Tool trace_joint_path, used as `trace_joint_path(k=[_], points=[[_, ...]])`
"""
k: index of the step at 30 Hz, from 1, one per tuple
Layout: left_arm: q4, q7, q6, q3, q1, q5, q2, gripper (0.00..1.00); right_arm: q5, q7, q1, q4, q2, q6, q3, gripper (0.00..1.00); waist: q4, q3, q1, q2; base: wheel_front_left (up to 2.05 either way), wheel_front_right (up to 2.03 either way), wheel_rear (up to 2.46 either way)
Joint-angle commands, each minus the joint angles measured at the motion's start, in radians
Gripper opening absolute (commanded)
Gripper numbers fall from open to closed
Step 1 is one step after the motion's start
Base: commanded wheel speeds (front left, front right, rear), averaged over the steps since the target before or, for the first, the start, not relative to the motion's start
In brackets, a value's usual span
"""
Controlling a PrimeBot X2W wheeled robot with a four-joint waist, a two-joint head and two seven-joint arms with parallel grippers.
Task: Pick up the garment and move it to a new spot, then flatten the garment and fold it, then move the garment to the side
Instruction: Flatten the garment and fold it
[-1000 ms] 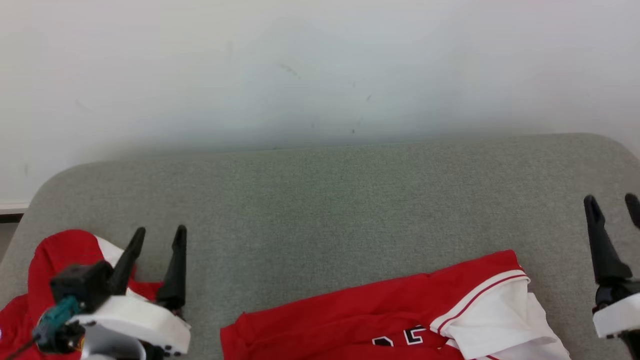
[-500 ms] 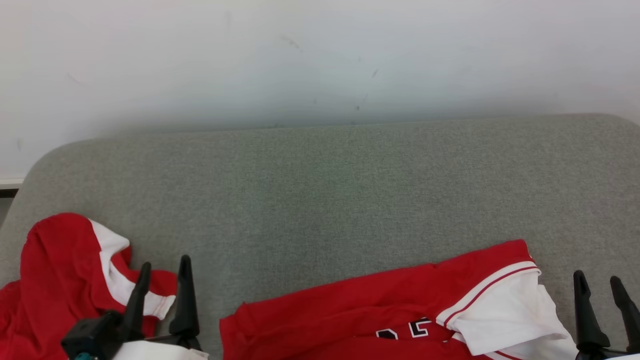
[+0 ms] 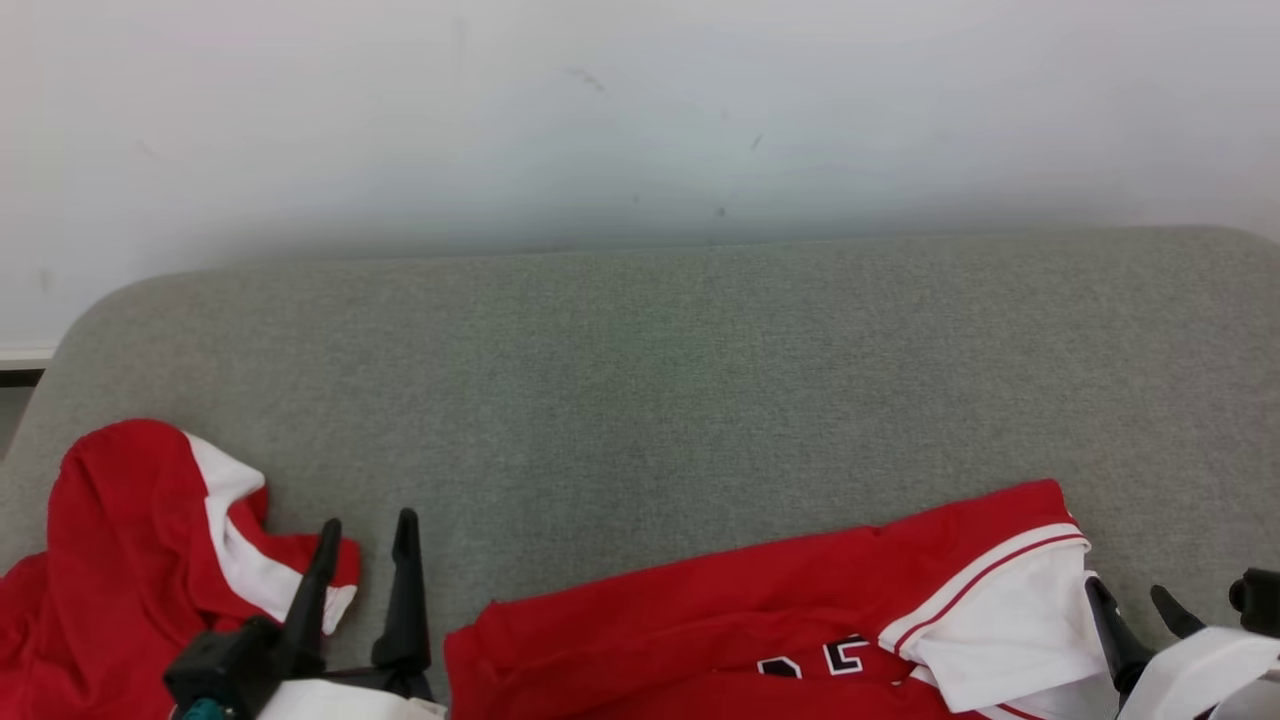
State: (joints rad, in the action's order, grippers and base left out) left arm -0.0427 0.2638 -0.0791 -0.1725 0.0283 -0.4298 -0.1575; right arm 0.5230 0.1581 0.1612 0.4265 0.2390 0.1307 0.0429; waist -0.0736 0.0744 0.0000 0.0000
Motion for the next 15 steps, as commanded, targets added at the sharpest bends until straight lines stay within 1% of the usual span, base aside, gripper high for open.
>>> trace_joint_path(k=[1,3,7,9,15], points=[[-0.006,0.000,0.007,0.002,0.011,0.018,0.006,1.00,0.025,0.016,0.029,0.026,0.004,0.000,-0.002,1.00,0.007,0.001,0.0000,0.0000,0.00,0.00,0.00],[-0.018,0.000,0.018,0.005,0.014,0.023,0.014,1.00,0.042,0.064,0.058,0.071,0.015,0.000,0.031,1.00,0.016,0.001,0.0000,0.0000,0.00,0.00,0.00],[-0.044,0.000,0.042,0.004,0.026,0.027,0.029,1.00,0.091,0.108,0.116,0.134,0.033,0.000,0.088,1.00,0.036,0.002,0.0000,0.0000,0.00,0.00,0.00],[-0.059,0.000,0.050,0.007,0.029,0.030,0.033,1.00,0.113,0.128,0.137,0.178,0.034,0.000,0.102,1.00,0.044,0.002,0.0000,0.0000,0.00,0.00,0.00],[-0.080,0.000,0.065,0.017,0.035,0.036,0.043,1.00,0.114,0.254,0.176,0.339,0.037,-0.002,0.122,1.00,0.069,0.004,0.0000,0.0000,0.00,0.00,0.00]])
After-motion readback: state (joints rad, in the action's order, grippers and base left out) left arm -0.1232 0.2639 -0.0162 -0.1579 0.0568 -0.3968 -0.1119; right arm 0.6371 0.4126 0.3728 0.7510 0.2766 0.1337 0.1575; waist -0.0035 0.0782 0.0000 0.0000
